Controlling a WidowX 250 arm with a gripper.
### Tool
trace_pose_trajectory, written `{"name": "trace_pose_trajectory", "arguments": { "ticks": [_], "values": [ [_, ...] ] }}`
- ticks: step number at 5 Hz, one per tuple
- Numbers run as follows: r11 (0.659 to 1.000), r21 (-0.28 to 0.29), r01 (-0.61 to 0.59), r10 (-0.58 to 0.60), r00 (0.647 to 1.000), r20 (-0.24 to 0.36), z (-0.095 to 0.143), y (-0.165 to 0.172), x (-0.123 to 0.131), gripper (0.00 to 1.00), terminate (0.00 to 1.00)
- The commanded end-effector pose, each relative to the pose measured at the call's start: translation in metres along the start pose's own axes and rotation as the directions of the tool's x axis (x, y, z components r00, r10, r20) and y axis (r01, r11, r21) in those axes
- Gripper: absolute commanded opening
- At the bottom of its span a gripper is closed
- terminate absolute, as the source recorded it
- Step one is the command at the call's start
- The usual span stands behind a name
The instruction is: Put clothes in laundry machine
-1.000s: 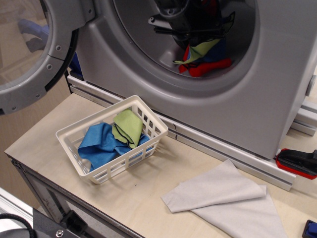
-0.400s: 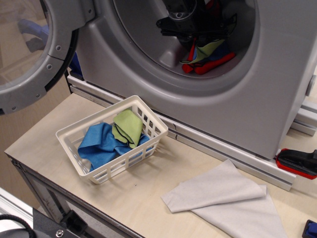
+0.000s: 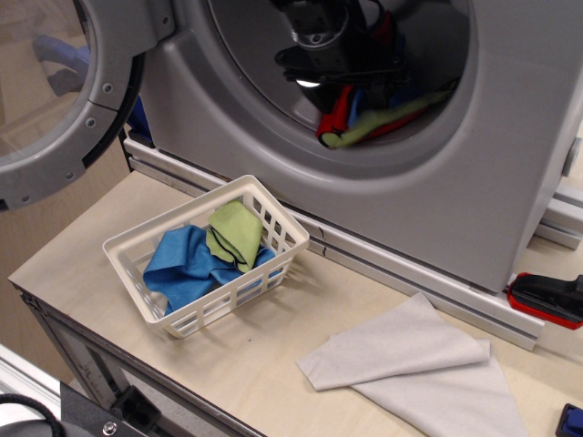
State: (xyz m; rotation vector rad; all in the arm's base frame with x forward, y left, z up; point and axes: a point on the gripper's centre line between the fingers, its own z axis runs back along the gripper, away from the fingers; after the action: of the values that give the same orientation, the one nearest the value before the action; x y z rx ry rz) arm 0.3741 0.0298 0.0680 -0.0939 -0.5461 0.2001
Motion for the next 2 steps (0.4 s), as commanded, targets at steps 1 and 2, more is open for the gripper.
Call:
{"name": "trace_pose_trajectory", "arguments": {
  "ticks": [1, 2],
  "values": [
    [0.994, -0.066, 0.086, -0.084, 0.996, 0.029, 0.055, 0.019, -0.034, 1.0, 0.0],
    [0.989, -0.092, 0.113, -0.114, 0.994, -0.004, 0.068, 0.024, -0.047, 1.0, 0.0]
  ]
}}
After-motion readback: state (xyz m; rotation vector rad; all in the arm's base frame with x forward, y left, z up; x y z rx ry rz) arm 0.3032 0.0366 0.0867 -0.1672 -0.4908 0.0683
